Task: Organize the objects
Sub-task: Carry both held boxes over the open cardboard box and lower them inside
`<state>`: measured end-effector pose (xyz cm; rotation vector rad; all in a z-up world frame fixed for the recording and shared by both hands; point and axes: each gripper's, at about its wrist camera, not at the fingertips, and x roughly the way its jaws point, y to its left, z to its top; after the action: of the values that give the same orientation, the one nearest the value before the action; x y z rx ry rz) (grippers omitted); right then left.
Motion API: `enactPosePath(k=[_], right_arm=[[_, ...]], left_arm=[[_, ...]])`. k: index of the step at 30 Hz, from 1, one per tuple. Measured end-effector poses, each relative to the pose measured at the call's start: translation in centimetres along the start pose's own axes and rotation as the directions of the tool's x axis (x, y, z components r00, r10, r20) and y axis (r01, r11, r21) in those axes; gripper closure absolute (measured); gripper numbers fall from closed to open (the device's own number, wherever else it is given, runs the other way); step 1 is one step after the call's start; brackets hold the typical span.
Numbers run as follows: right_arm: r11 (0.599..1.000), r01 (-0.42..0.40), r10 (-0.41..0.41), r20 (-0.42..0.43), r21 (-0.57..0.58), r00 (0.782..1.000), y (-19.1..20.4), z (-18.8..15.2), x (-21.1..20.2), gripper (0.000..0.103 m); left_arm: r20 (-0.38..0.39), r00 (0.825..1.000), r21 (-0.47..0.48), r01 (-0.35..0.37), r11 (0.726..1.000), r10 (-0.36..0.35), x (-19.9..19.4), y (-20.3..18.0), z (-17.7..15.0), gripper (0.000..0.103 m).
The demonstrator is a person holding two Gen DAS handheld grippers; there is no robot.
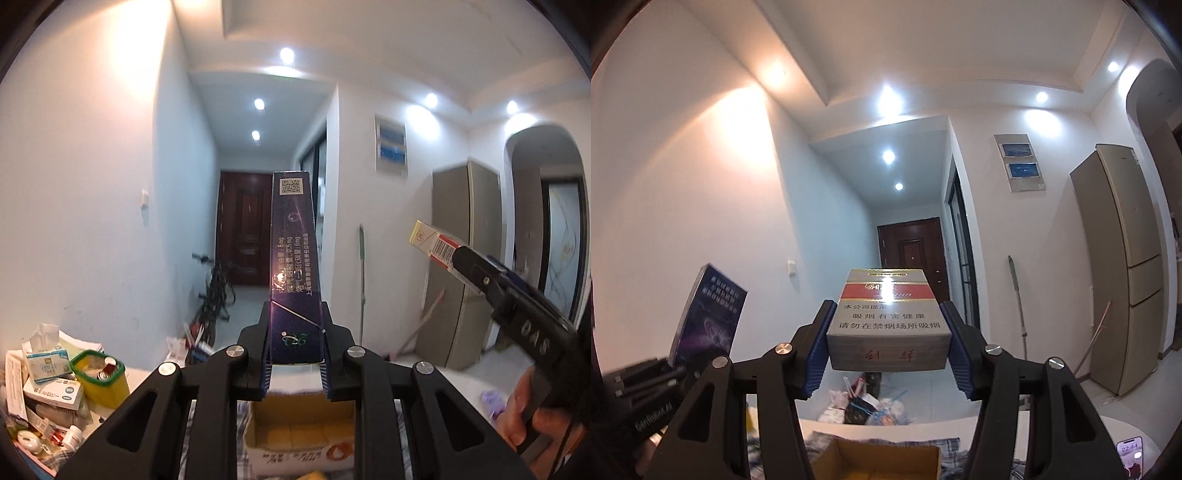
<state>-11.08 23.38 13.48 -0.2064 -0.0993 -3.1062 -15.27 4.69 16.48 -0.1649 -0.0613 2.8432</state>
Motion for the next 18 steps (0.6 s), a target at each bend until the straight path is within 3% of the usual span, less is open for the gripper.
enactPosePath(k=[2, 6, 12, 18], right_arm=[[0.999, 0.003, -0.006, -0.044, -0.047, 0.999, 0.5, -1.1, 1.2, 0.048], [0.999, 0.0, -0.003, -0.09, -0.035, 0.996, -0.1, -3.6, 2.5, 0.048], [1.0, -0.005, 0.008, -0.167, 0.019, 0.986, -2.0, -5.1, 5.3, 0.048], [1.0, -0.012, 0.016, -0.257, 0.016, 0.966, -2.5, -7.0, 7.4, 0.048]], left_arm=[[-0.026, 1.0, -0.027, -0.016, 1.0, 0.015, 1.3, 0.7, -0.4, 0.081], [-0.1, 0.995, -0.061, 0.001, 0.998, -0.007, 3.7, 1.5, -1.3, 0.081], [-0.143, 0.989, -0.002, -0.035, 0.999, 0.034, 6.7, 0.4, -3.7, 0.081], [-0.287, 0.957, 0.037, -0.028, 0.999, 0.037, 10.9, -0.4, -7.5, 0.081]])
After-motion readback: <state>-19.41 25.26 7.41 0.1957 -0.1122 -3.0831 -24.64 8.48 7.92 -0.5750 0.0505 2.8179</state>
